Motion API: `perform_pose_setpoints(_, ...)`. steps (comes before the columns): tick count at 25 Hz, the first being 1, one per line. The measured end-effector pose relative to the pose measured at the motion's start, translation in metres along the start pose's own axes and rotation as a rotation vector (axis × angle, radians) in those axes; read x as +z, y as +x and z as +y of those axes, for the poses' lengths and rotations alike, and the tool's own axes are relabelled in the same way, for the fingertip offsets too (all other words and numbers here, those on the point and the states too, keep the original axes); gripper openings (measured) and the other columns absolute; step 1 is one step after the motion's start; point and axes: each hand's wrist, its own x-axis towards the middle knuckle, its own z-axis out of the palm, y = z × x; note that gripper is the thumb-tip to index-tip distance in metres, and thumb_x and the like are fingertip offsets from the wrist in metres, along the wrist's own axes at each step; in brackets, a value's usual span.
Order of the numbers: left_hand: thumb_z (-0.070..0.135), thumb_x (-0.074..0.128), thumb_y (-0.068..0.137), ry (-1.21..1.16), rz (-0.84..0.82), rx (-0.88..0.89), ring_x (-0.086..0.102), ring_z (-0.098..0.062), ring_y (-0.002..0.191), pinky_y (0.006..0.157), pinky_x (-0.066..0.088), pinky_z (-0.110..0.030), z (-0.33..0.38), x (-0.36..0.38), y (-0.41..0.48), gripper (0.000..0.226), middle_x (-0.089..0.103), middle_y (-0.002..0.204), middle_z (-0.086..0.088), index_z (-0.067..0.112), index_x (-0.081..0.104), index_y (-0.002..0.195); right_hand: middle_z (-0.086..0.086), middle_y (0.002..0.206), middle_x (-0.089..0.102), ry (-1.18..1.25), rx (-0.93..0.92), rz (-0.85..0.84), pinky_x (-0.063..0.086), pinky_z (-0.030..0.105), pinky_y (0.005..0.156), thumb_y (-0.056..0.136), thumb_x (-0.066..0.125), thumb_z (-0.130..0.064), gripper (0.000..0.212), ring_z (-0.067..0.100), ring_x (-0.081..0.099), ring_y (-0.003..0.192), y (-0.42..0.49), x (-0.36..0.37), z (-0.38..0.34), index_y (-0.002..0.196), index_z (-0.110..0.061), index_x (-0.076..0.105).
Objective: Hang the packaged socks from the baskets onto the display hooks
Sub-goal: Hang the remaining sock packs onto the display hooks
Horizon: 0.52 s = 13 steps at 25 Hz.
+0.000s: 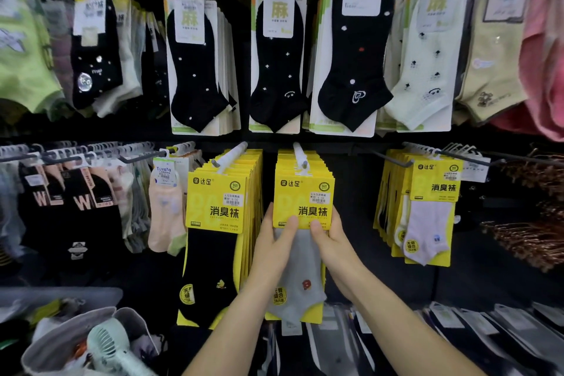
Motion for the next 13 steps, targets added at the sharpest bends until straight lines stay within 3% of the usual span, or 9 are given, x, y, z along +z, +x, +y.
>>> perform_pose_setpoints(3, 0.042, 0.054, 0.089, -0.002, 0.024, 0.003, 0.04, -0.012, 0.132, 0.106, 0.035, -0.028, 0.015, -0.008, 0.013, 0.063, 0.043, 0.144, 0.005, 0.023, 0.032, 0.145, -0.006, 0.129, 0.057, 0.027, 0.015, -0.005, 0.045, 0.036, 0.101, 0.083, 0.064, -0.021, 0.081, 0.01, 0.057, 0.114, 0.013, -0.01, -0.012, 0.148, -0.027, 0.016)
perform_pose_setpoints(5, 0.05, 0.057, 0.084, 0.025, 0.015, -0.023, 0.03, -0.012, 0.138, 0.106, 0.029, -0.027, 0.03, -0.012, 0.026, 0.076, 0.031, 0.151, 0.008, 0.027, 0.023, 0.148, -0.006, 0.125, 0.06, 0.087, 0.014, -0.049, 0.051, 0.034, 0.091, 0.073, 0.068, -0.029, 0.093, 0.011, 0.062, 0.108, 0.024, -0.015, -0.028, 0.149, -0.028, 0.015)
perform_pose_setpoints(7, 0.053, 0.062, 0.08, 0.025, -0.038, -0.075, 0.031, -0.013, 0.137, 0.104, 0.031, -0.028, 0.043, -0.011, 0.037, 0.085, 0.03, 0.149, 0.009, 0.031, 0.017, 0.148, -0.007, 0.115, 0.062, 0.273, 0.052, -0.036, 0.054, 0.029, 0.081, 0.078, 0.062, -0.033, 0.081, 0.01, 0.065, 0.102, 0.037, -0.018, -0.041, 0.147, -0.027, 0.018)
perform_pose_setpoints(9, 0.05, 0.067, 0.078, 0.032, -0.102, -0.11, 0.043, -0.012, 0.127, 0.098, 0.038, -0.028, 0.049, -0.01, 0.044, 0.085, 0.041, 0.14, 0.012, 0.034, 0.02, 0.147, 0.002, 0.116, 0.062, 0.417, 0.11, 0.008, 0.051, 0.04, 0.092, 0.091, 0.044, -0.034, 0.037, 0.023, 0.06, 0.113, 0.052, -0.022, -0.047, 0.126, -0.023, 0.04)
perform_pose_setpoints(10, 0.047, 0.069, 0.077, 0.042, -0.14, -0.107, 0.051, -0.009, 0.119, 0.094, 0.042, -0.028, 0.049, -0.01, 0.047, 0.077, 0.048, 0.134, 0.014, 0.035, 0.029, 0.143, 0.008, 0.116, 0.063, 0.41, 0.149, 0.016, 0.047, 0.043, 0.095, 0.093, 0.037, -0.036, 0.029, 0.029, 0.058, 0.114, 0.056, -0.023, -0.048, 0.111, -0.019, 0.052)
perform_pose_setpoints(13, 0.039, 0.072, 0.077, 0.045, -0.194, -0.075, 0.066, -0.008, 0.099, 0.085, 0.052, -0.029, 0.045, -0.01, 0.056, 0.049, 0.068, 0.113, 0.009, 0.035, 0.053, 0.122, 0.01, 0.096, 0.073, 0.25, 0.167, 0.017, 0.049, 0.041, 0.087, 0.092, 0.03, -0.043, 0.049, 0.028, 0.066, 0.096, 0.058, -0.021, -0.045, 0.082, -0.022, 0.073)
